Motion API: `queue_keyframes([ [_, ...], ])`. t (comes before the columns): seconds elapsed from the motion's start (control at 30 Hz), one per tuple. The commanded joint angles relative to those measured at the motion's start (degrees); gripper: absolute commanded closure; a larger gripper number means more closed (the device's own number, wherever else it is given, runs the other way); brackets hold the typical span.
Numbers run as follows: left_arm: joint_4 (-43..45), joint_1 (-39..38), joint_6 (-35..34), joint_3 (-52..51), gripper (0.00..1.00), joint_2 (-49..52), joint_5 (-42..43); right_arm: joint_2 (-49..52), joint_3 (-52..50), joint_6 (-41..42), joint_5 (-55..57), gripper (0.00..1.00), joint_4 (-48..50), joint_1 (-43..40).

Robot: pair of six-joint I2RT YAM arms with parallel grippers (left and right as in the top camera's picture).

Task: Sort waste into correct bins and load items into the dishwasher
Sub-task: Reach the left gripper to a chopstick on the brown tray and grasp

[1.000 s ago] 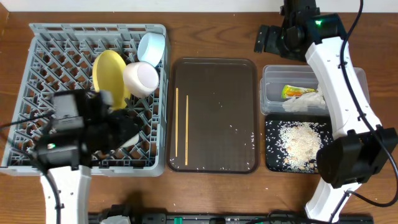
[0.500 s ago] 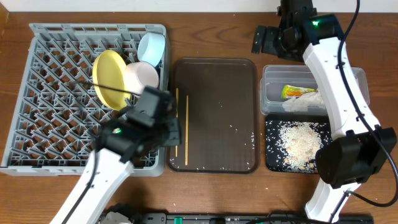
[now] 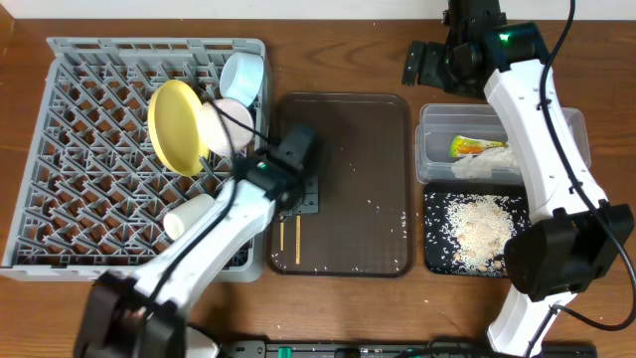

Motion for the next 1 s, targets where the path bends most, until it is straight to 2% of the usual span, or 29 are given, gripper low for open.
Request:
queue_keyframes([
  [0.0, 0.61, -0.13, -1.31, -0.24, 0.64, 4.79, -1.25, 0.15, -0.17, -0.76, 0.59, 0.01, -0.04, -0.13],
  [0.27, 3.85, -0.11, -1.31, -0.24, 0.64, 12.17, -1.25, 0.15, -0.17, -0.76, 0.59, 0.01, -0.04, -0.09],
  [0.77, 5.11, -0.13, -2.25, -0.87, 0.65, 16.87, -3.96, 0.15, -0.17, -0.76, 0.59, 0.01, -0.04, -0.09],
  [0.97, 6.16, -0.44, -3.91, -2.93, 0.78, 17.81, -3.13, 0.15, -0.17, -0.76, 0.59, 0.01, -0.04, -0.07],
])
